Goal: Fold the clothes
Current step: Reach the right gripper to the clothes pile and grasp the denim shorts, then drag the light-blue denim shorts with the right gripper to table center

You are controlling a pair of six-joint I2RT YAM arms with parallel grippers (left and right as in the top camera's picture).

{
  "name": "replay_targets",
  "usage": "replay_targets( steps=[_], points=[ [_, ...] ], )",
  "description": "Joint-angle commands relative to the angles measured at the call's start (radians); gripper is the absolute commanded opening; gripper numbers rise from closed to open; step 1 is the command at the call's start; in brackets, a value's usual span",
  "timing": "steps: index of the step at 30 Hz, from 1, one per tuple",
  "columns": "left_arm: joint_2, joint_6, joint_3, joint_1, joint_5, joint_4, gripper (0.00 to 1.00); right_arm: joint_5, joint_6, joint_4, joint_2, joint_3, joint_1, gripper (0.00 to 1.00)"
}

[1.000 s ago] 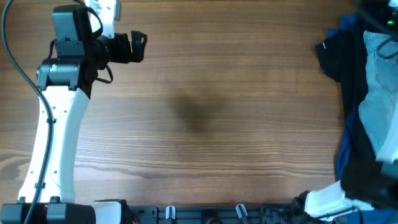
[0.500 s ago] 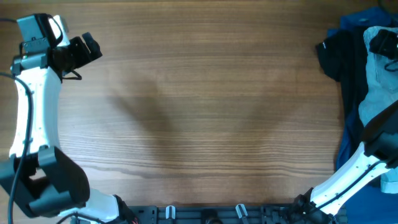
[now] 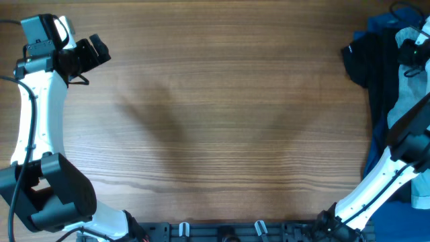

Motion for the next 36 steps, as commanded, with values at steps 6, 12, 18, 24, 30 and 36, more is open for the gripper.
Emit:
replay_targets(
  steps=[6,12,18,24,30,36],
  points=[
    [0.002,-0.009,0.014,0.002,0.008,0.004,1.00,-0.050,0.091,-0.134,-0.194,0.015,0.269,0.07],
    [0.002,-0.009,0.014,0.003,-0.060,0.004,1.00,-0.162,0.308,-0.129,-0.130,-0.017,0.733,0.12],
    [0.002,-0.009,0.014,0.003,-0.060,0.004,1.00,-0.124,0.397,0.111,0.077,-0.024,1.118,0.12],
    [0.002,-0.009,0.014,0.003,-0.060,0.003,1.00,-0.053,0.318,0.141,0.065,-0.004,1.239,0.73],
    [0.002,-0.006,0.014,0.002,-0.058,0.004,1.00,-0.298,0.256,-0.065,-0.209,0.007,1.043,0.88],
    [0.016,-0.005,0.014,-0.079,0.099,0.052,1.00,-0.125,0.308,-0.541,-0.291,-0.007,0.683,0.54]
  ],
)
